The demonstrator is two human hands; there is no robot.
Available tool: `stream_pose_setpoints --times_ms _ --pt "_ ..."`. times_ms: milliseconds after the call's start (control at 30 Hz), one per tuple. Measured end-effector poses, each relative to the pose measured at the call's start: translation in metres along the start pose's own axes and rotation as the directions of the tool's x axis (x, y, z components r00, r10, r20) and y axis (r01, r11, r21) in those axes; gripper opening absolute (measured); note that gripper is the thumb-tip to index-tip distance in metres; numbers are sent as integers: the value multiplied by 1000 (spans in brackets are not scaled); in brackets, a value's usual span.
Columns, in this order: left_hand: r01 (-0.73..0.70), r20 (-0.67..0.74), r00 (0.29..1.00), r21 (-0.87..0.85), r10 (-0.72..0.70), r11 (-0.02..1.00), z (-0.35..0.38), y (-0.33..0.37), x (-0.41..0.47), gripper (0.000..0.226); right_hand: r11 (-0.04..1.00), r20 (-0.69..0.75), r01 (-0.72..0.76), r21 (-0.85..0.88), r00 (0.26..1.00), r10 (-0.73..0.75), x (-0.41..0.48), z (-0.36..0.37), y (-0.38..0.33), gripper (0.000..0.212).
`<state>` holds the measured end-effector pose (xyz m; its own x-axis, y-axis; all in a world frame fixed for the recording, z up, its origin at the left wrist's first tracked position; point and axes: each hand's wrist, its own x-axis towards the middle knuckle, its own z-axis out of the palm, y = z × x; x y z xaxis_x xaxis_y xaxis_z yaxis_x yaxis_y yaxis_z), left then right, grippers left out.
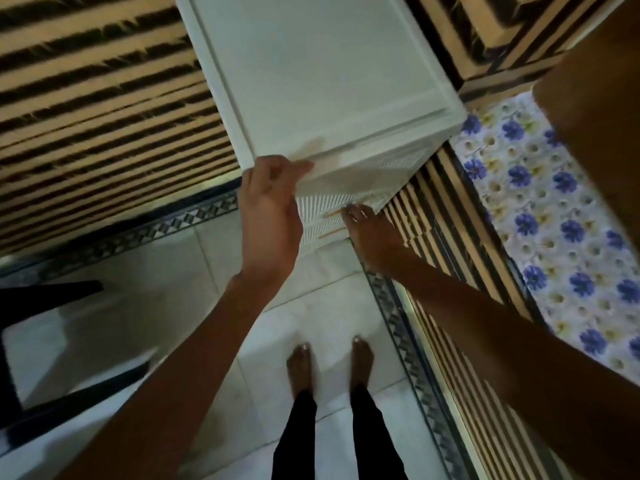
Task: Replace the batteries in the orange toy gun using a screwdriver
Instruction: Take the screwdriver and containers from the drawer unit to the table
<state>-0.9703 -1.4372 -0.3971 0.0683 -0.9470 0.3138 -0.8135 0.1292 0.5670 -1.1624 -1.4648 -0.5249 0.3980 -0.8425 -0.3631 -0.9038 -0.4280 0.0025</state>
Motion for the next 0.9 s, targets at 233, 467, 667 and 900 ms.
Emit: stream_pose_setpoints --times_ms 233,467,667,900 --pt "32 -57 998 13 -31 999 12 -3 -4 54 982 19 109 -152 994 -108 10 11 19 67" --pt "62 -37 997 2 -62 998 8 -5 -2 52 918 37 257 -301 965 -258 -29 5 10 27" --pt "79 12 997 36 -79 996 -6 8 3 48 850 -4 455 -265 881 -473 -112 -46 34 39" --pt "85 79 993 84 -92 993 -22 24 15 48 870 -329 385 -307 815 -477 -127 -110 43 18"
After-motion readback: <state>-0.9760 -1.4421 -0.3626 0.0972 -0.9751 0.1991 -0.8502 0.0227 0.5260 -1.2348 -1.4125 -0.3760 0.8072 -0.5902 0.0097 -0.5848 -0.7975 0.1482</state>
